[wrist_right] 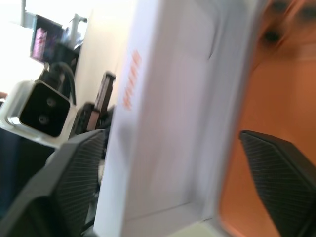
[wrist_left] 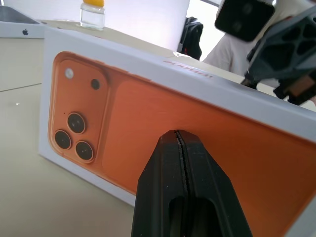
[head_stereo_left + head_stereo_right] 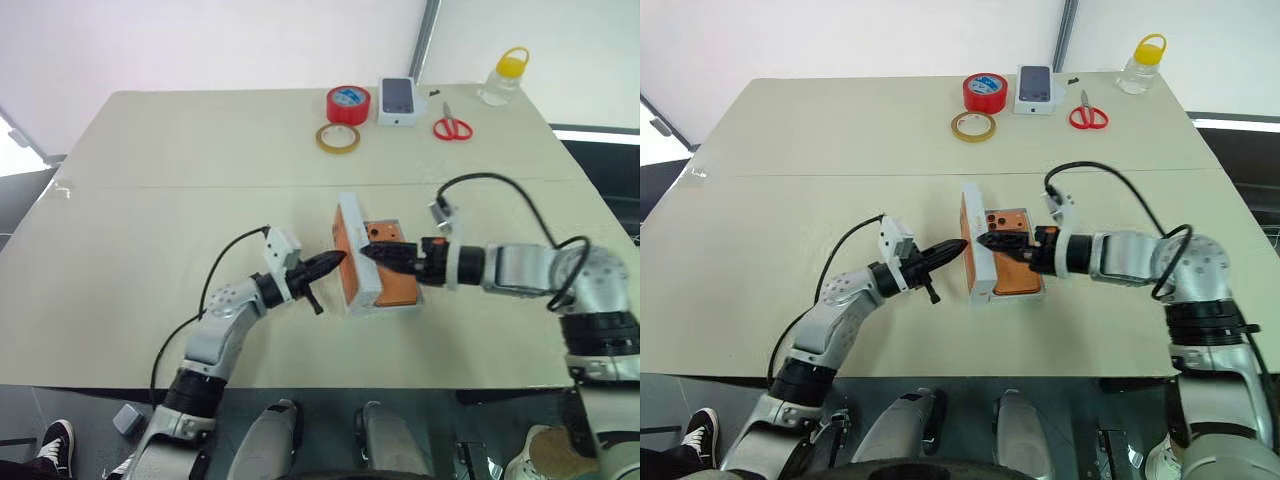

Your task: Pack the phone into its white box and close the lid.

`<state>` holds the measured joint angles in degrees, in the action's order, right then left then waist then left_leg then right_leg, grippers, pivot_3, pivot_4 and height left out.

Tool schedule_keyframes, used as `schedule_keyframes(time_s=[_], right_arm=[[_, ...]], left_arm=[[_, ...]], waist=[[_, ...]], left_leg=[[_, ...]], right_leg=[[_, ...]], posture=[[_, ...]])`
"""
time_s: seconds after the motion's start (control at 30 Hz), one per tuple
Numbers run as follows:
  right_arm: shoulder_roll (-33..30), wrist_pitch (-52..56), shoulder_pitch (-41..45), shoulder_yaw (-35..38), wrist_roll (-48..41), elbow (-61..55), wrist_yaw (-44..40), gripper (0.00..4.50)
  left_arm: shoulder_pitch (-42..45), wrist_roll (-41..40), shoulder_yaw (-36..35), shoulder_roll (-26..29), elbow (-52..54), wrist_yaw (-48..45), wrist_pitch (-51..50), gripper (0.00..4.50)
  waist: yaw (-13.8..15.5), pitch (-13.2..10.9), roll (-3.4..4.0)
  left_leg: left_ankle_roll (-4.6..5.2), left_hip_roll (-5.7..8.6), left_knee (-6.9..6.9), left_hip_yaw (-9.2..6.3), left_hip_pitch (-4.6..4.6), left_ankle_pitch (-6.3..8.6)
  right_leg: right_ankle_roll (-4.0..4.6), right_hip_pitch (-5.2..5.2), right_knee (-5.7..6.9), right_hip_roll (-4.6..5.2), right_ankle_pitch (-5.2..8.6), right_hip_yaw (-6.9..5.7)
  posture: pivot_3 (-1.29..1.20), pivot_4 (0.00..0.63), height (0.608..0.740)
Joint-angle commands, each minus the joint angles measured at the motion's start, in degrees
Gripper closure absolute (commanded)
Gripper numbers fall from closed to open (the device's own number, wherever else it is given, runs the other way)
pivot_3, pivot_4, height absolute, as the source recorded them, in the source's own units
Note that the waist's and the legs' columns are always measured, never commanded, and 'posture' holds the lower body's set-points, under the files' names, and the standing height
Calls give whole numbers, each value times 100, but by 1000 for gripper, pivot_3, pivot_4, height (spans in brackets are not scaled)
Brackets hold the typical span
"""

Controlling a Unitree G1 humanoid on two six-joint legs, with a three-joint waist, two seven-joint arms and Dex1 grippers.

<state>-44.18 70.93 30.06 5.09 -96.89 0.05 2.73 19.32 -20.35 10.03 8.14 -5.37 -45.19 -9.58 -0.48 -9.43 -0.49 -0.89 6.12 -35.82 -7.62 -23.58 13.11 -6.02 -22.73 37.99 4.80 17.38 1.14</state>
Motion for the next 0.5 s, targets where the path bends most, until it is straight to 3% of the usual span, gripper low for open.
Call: schedule_keyframes(time_s=[0.03,0.1,0.17,0.3,0.37,0.4,0.5], right_arm=[[-325,-554,-157,361,1185,-457,-1011,87],[-648,-1250,-437,204,2392,-700,-1541,307],[-796,-1860,-669,-46,3410,-1016,-1979,1000],[-796,-3579,-824,-983,5877,-1314,-2240,3120],[-606,-4122,-875,-1155,6550,-1245,-2262,4164],[-561,-4380,-939,-1327,6932,-1268,-2299,4436],[-360,-4711,-1168,-1661,7609,-1337,-2481,4436]], left_arm=[[179,153,162,-168,-134,-84,284,4500],[308,202,246,-327,-378,-139,324,4500],[427,271,287,-412,-603,-176,387,4500],[571,345,198,-379,-727,-196,512,4500],[568,364,170,-290,-681,-214,502,4500],[552,366,123,-219,-611,-199,481,4500],[420,324,-25,48,-259,-120,316,4500]], waist=[[-4,-1,-1],[-6,-1,-2],[-7,-2,-4],[-61,-3,-4],[-44,-3,-4],[-38,-4,-4],[-13,-9,-13]], left_leg=[[3,0,-6,0,0,2],[6,1,-18,1,0,4],[7,3,-21,2,1,4],[6,-3,-18,5,2,4],[3,-4,-18,5,2,3],[1,-4,-18,3,2,2],[0,-1,-18,2,2,2]], right_leg=[[-2,3,0,-1,1,-1],[-4,8,1,-2,1,-3],[-8,10,1,-3,0,-7],[-10,1,5,-10,0,-1],[-10,-2,10,-10,0,-1],[-10,-1,9,-10,0,-1],[-10,0,6,-9,0,1]], posture=[[0,150,740],[0,150,740],[0,150,740],[0,150,740],[0,150,740],[0,150,740],[0,150,740]])
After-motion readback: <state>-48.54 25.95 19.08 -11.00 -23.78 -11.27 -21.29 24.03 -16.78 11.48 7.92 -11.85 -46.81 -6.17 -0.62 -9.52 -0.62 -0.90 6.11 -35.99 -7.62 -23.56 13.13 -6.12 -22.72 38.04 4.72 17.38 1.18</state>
